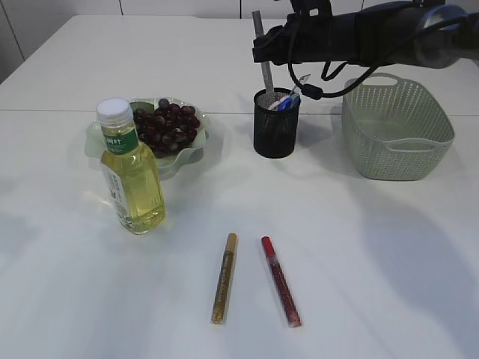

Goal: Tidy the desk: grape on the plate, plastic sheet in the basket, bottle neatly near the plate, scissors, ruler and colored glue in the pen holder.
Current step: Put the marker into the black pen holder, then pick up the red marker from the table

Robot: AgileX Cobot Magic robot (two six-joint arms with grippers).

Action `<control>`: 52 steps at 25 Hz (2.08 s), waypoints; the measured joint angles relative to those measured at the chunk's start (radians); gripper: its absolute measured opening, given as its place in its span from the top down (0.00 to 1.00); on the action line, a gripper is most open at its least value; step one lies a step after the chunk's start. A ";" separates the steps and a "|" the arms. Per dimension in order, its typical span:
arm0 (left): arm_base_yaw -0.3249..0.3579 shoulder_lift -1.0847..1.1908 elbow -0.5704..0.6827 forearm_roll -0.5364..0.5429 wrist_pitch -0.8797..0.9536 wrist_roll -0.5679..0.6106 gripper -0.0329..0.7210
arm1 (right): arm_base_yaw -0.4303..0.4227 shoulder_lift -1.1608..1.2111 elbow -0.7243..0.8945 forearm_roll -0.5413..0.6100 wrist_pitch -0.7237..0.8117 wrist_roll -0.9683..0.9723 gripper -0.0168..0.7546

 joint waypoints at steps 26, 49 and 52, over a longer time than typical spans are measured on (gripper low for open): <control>0.000 0.000 0.000 0.000 0.000 0.000 0.41 | 0.000 -0.140 -0.002 -0.608 0.184 0.755 0.62; 0.000 0.000 0.000 0.000 0.026 0.000 0.41 | 0.305 -0.518 0.436 -1.387 0.738 1.621 0.62; 0.000 0.000 0.000 0.000 0.028 0.000 0.41 | 0.368 -0.518 0.533 -1.390 0.685 1.709 0.62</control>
